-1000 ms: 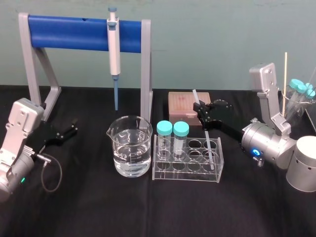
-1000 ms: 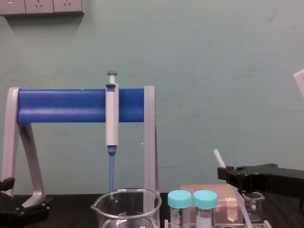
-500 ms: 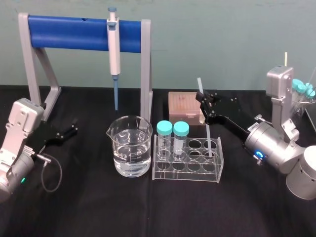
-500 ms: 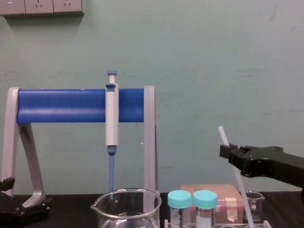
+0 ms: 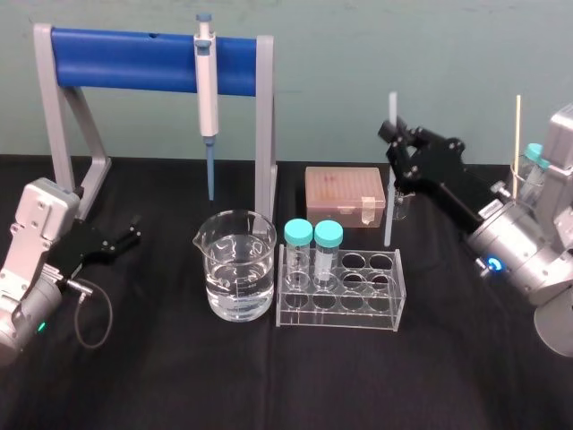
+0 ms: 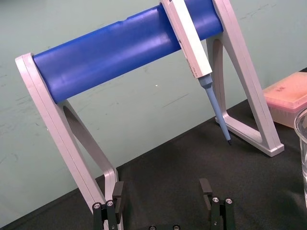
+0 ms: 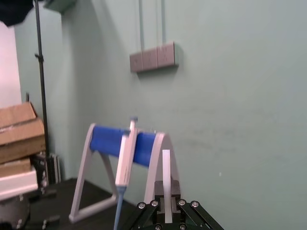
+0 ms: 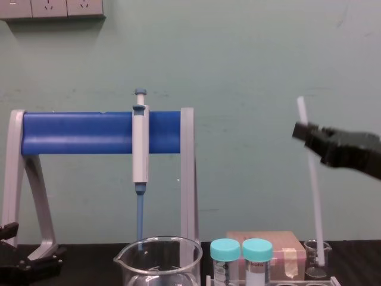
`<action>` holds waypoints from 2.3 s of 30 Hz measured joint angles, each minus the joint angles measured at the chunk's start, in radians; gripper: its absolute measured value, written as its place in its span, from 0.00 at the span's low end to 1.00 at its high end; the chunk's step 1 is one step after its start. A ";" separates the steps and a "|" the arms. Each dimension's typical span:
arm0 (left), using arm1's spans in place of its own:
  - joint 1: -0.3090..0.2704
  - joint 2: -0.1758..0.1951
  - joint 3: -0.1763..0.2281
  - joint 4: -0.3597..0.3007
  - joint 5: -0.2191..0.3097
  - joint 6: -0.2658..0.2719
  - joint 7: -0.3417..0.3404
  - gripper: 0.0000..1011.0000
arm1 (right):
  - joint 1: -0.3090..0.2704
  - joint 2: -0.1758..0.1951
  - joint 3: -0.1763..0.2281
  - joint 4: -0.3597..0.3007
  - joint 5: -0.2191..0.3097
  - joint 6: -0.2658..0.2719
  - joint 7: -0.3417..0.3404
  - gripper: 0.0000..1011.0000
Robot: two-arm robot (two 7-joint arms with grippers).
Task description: Pick up the stirring rod with one hand, then place it down.
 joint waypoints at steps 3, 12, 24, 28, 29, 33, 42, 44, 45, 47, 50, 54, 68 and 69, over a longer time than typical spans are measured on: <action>0.000 0.000 0.000 0.000 0.000 0.000 0.000 0.99 | -0.009 0.003 0.018 -0.033 0.005 -0.013 -0.001 0.07; 0.000 0.000 0.000 0.000 0.000 0.000 0.000 0.99 | -0.023 0.010 0.054 -0.078 -0.001 -0.018 -0.029 0.07; 0.000 0.000 0.000 0.000 0.000 0.000 0.000 0.99 | -0.041 0.028 0.070 -0.092 -0.019 0.004 -0.035 0.07; 0.000 0.000 0.000 0.000 0.000 0.000 0.000 0.99 | -0.044 0.030 0.073 -0.094 -0.020 0.005 -0.035 0.07; 0.000 0.000 0.000 0.000 0.000 0.000 0.000 0.99 | -0.045 0.030 0.074 -0.094 -0.020 0.005 -0.035 0.07; 0.000 0.000 0.000 0.000 0.000 0.000 0.000 0.99 | -0.046 0.030 0.075 -0.096 -0.020 0.006 -0.034 0.07; 0.000 0.000 0.000 0.000 0.000 0.000 0.000 0.99 | -0.045 0.028 0.075 -0.094 -0.022 0.007 -0.031 0.07; 0.000 0.000 0.000 0.000 0.000 0.000 0.000 0.99 | -0.044 0.028 0.074 -0.093 -0.022 0.007 -0.031 0.07; 0.000 0.000 0.000 0.000 0.000 0.000 0.000 0.99 | -0.044 0.027 0.074 -0.093 -0.024 0.008 -0.031 0.07; 0.000 0.000 0.000 0.000 0.000 0.000 0.000 0.99 | -0.044 0.027 0.073 -0.092 -0.025 0.008 -0.031 0.07; 0.000 0.000 0.000 0.000 0.000 0.000 0.000 0.99 | -0.044 0.026 0.072 -0.091 -0.026 0.008 -0.031 0.07; 0.000 0.000 0.000 0.000 0.000 0.000 0.000 0.99 | -0.044 0.025 0.072 -0.091 -0.027 0.008 -0.031 0.07; 0.000 0.000 0.000 0.000 0.000 0.000 0.000 0.99 | -0.041 0.022 0.068 -0.086 -0.029 0.008 -0.030 0.07; 0.000 0.000 0.000 0.000 0.000 0.000 0.000 0.99 | -0.041 0.022 0.068 -0.086 -0.029 0.008 -0.031 0.07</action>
